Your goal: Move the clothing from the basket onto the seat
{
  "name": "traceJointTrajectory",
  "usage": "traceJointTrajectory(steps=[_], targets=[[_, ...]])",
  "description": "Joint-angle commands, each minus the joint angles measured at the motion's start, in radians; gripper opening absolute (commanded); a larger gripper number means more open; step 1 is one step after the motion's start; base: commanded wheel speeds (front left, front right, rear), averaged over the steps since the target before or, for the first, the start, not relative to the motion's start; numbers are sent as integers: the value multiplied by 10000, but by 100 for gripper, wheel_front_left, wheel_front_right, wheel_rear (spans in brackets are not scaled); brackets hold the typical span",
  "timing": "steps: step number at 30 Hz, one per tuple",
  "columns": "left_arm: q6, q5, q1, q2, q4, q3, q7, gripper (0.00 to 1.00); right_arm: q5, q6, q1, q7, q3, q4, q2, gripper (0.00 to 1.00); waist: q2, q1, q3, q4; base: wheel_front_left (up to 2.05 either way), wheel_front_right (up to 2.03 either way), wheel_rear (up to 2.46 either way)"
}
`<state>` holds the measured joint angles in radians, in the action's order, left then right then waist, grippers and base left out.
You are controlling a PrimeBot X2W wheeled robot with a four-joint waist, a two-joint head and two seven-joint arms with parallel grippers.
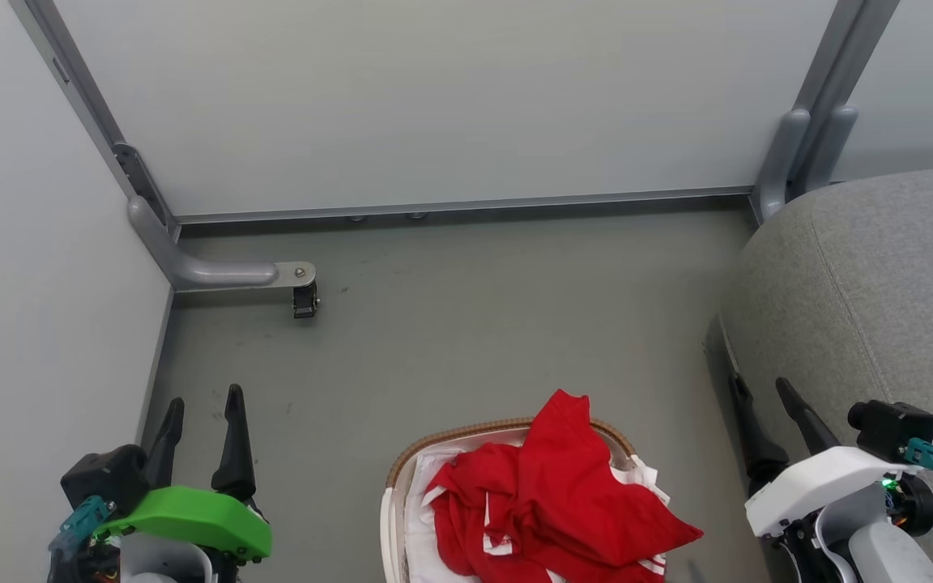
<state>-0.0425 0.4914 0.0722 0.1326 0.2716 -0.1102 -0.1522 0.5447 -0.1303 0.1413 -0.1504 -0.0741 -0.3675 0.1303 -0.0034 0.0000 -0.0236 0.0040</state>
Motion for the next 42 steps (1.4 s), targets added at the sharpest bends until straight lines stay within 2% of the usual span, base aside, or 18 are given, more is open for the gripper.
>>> traceJointTrajectory(steps=[1,12,28,36,42], targets=[[28,-278,7,102,-142,-26,-94,100,-307,-4,184,-107,13,51,59,100,20,0,-1,-1,0,0,0],[-41,-1336,-145,85,-411,-31,-356,100,-1388,-4,85,-372,282,304,-96,100,23,0,5,0,0,0,0],[-549,-2577,-272,-248,-101,170,-687,100,-2658,-5,182,-710,158,191,-140,100,27,0,-209,-146,0,0,0],[-837,-2917,451,-442,540,-283,-839,100,-3216,-4,701,-856,133,526,-181,100,29,0,-1270,-454,0,0,0],[-887,-2846,1300,-462,1352,-1240,-955,100,-3561,-3,1299,-966,180,946,-319,100,31,0,-2418,-819,0,0,0]])
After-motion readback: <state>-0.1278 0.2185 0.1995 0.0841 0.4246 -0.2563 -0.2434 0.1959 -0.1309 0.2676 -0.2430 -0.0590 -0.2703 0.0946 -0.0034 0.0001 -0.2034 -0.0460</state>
